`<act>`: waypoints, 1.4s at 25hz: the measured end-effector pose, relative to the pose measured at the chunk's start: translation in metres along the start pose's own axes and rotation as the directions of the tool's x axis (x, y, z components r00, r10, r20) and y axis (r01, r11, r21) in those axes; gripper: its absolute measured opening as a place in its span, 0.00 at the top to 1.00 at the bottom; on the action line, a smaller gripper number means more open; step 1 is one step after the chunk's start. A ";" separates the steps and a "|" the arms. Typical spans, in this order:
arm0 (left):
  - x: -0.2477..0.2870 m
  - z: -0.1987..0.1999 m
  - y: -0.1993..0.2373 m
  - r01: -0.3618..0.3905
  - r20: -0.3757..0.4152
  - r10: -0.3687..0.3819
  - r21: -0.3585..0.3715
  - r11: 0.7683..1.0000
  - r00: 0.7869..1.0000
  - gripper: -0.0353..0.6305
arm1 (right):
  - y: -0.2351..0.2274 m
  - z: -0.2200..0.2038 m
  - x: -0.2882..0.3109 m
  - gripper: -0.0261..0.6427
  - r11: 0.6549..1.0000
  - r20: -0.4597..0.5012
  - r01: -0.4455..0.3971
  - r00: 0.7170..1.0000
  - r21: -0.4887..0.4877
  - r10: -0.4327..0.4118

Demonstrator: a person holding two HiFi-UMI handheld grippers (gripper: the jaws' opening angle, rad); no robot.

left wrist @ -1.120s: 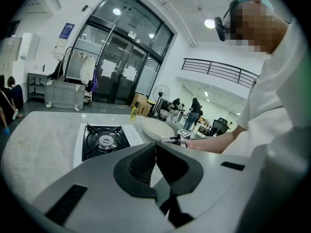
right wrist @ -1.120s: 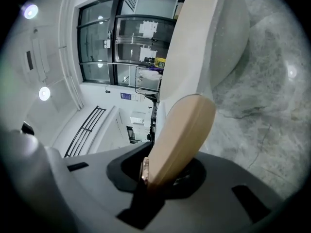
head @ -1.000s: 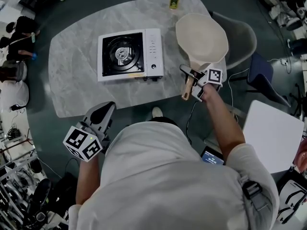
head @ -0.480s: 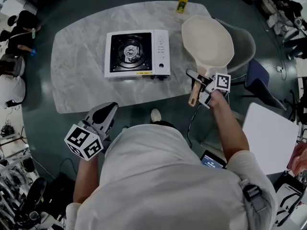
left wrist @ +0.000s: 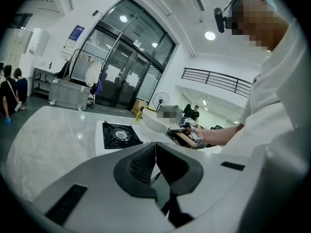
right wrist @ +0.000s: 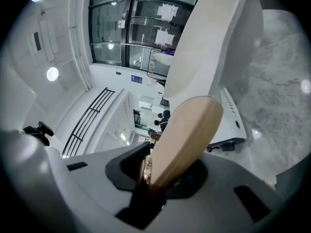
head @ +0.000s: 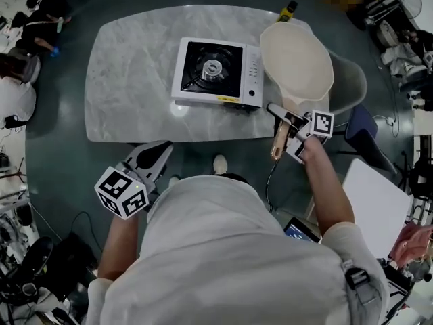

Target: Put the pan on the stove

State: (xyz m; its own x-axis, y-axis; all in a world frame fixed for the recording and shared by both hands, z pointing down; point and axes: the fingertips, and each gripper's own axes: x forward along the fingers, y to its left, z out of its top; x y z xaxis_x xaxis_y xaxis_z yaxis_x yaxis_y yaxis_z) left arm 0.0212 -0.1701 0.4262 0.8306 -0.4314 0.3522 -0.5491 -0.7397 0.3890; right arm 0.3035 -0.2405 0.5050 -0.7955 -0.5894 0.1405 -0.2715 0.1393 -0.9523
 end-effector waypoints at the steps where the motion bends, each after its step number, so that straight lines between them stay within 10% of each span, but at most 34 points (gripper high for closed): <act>1: -0.006 -0.001 0.003 -0.006 0.004 0.006 -0.003 1.000 1.000 0.92 | 0.006 -0.003 0.008 0.82 1.000 -0.012 -0.008 1.000 -0.005 0.008; 35: -0.126 -0.059 0.040 -0.148 0.072 0.158 -0.128 0.981 0.985 0.92 | 0.021 -0.101 0.192 0.81 0.996 -0.273 -0.028 0.962 -0.081 0.005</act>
State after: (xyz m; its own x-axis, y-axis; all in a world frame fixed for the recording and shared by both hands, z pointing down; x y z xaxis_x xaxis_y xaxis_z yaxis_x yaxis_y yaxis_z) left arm -0.1110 -0.1152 0.4476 0.7376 -0.5790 0.3474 -0.6736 -0.5950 0.4386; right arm 0.0908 -0.2703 0.5392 -0.9146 -0.3490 0.2044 -0.2920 0.2201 -0.9308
